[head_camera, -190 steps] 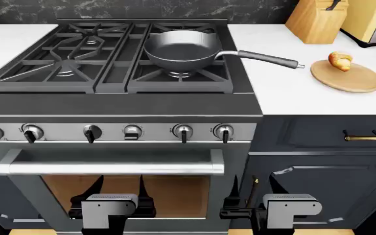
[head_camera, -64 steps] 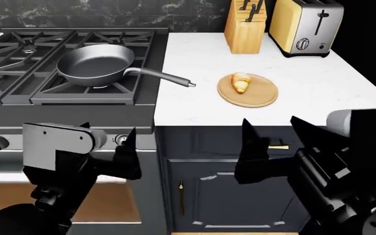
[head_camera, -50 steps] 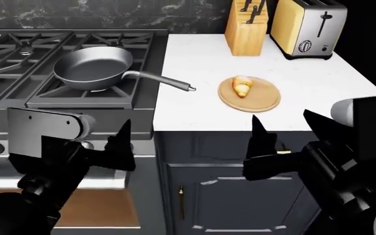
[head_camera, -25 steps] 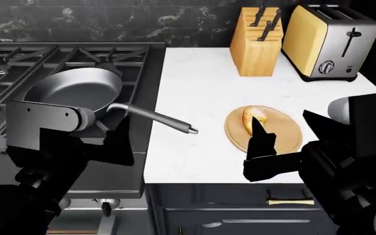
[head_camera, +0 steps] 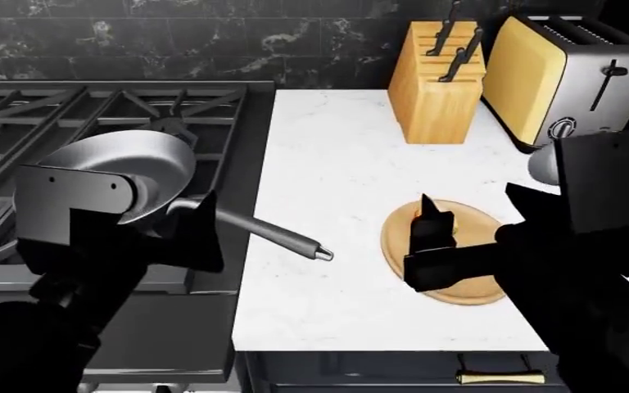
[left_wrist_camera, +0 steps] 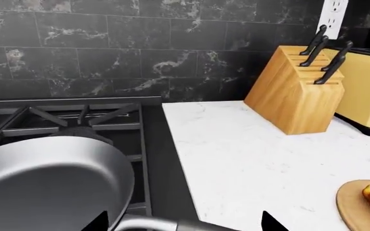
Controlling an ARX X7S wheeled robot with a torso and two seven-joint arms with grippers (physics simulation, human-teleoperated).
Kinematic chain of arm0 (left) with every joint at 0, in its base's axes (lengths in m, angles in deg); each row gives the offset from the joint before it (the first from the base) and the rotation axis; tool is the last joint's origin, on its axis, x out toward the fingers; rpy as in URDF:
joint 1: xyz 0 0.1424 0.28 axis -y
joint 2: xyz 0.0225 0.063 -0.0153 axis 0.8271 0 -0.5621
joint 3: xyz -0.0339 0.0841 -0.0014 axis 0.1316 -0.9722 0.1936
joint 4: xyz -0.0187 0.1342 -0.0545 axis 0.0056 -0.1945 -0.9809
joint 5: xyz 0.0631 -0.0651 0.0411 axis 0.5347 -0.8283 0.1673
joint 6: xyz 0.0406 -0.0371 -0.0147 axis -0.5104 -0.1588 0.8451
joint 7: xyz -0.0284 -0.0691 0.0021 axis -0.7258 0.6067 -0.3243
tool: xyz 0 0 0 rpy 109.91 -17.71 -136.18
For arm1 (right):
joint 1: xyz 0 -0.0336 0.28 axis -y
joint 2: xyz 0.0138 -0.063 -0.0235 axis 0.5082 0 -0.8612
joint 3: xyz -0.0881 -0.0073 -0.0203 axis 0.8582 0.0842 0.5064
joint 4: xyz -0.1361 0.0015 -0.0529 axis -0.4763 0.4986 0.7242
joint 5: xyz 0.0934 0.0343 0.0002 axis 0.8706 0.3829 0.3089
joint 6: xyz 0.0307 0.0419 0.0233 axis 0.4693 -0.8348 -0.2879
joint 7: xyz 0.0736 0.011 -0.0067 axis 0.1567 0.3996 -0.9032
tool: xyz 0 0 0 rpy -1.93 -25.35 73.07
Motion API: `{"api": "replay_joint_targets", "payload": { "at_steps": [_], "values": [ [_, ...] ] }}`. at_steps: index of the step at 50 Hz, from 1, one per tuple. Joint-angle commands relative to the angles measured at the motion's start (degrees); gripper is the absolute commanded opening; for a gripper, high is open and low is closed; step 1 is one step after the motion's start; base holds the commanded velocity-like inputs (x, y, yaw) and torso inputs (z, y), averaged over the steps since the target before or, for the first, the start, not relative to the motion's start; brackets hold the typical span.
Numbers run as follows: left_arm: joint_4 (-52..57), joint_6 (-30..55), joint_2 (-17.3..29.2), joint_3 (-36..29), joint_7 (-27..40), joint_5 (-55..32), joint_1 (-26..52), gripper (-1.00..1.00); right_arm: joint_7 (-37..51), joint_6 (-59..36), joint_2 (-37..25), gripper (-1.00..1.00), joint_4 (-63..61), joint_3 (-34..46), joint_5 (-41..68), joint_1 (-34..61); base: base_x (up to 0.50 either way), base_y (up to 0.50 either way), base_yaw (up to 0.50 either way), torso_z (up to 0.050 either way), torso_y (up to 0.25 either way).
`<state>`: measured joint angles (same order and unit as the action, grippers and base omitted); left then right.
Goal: Pick the croissant and place it on the pan. Then turn on the stove to warm the croissant.
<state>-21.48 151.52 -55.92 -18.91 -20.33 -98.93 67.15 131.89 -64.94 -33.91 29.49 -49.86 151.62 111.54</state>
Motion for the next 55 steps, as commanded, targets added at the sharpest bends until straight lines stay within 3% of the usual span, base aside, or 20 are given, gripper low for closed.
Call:
{"api": "replay_joint_targets", "payload": {
  "at_steps": [1, 5, 26, 55],
  "values": [
    [-0.59, -0.74, 0.71, -0.35, 0.46, -1.17, 2.04, 1.0, 4.03, 7.24, -6.06, 1.0, 6.25, 17.79, 4.18, 13.11, 0.0, 0.0, 0.0, 0.0, 0.0],
    [-0.94, -1.44, 0.89, -1.06, -0.03, -1.16, 2.88, 1.0, 3.22, 8.03, -7.12, 1.0, 8.88, 22.24, 4.73, 17.27, 0.0, 0.0, 0.0, 0.0, 0.0],
    [-2.59, -1.7, 1.86, -3.78, 0.33, -1.91, 6.33, 1.0, -7.41, 4.52, -5.99, 1.0, 23.85, 24.81, 1.32, 20.47, 0.0, 0.0, 0.0, 0.0, 0.0],
    [-3.63, -0.93, 1.96, -3.42, 3.96, -6.03, 6.64, 1.0, -26.3, -0.38, 1.47, 1.0, 40.33, 30.41, -15.84, 21.39, 0.0, 0.0, 0.0, 0.0, 0.0]
  ]
}}
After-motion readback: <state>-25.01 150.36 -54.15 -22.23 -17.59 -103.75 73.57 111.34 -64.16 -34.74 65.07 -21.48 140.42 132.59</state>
